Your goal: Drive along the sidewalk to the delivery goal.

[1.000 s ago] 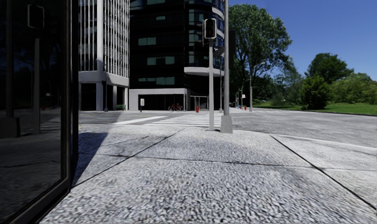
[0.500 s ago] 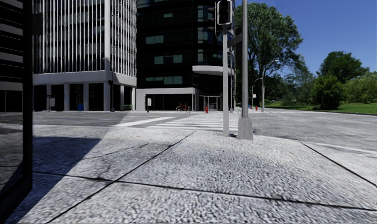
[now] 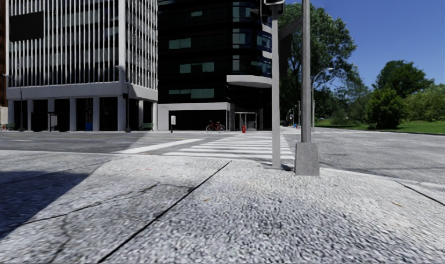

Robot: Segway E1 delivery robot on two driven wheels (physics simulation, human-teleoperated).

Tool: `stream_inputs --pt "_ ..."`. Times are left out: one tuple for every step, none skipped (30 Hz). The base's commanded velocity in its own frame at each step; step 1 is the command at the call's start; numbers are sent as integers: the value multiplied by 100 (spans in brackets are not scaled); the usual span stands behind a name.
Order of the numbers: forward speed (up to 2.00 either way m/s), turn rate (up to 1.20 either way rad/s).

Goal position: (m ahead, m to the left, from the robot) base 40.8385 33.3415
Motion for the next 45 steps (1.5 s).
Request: stream_inputs --pt "200 0" --pt "200 0" --pt "200 0" --pt "200 0" --pt "200 0" --pt "200 0" --pt "200 0" --pt "200 0" --pt "200 0" --pt "200 0" --pt "200 0" --pt "200 0" --pt "200 0" --pt "200 0" --pt "200 0" --pt "200 0" --pt "200 7" --pt "200 7" --pt "200 29" --pt "200 37" --pt "200 39" --pt "200 39" --pt "200 21" --pt "200 1" --pt "200 0" --pt "200 0" --pt "200 0" --pt "200 0" --pt "200 0" --pt "200 0" --pt "200 0" --pt "200 0" --pt "200 0" --pt "200 0" --pt "200 0" --pt "200 0" --pt "200 0" --pt "200 0" --pt "200 0" --pt "200 -2" --pt "200 -2" --pt "200 -18" --pt "200 -31" --pt "200 -37" --pt "200 -37"
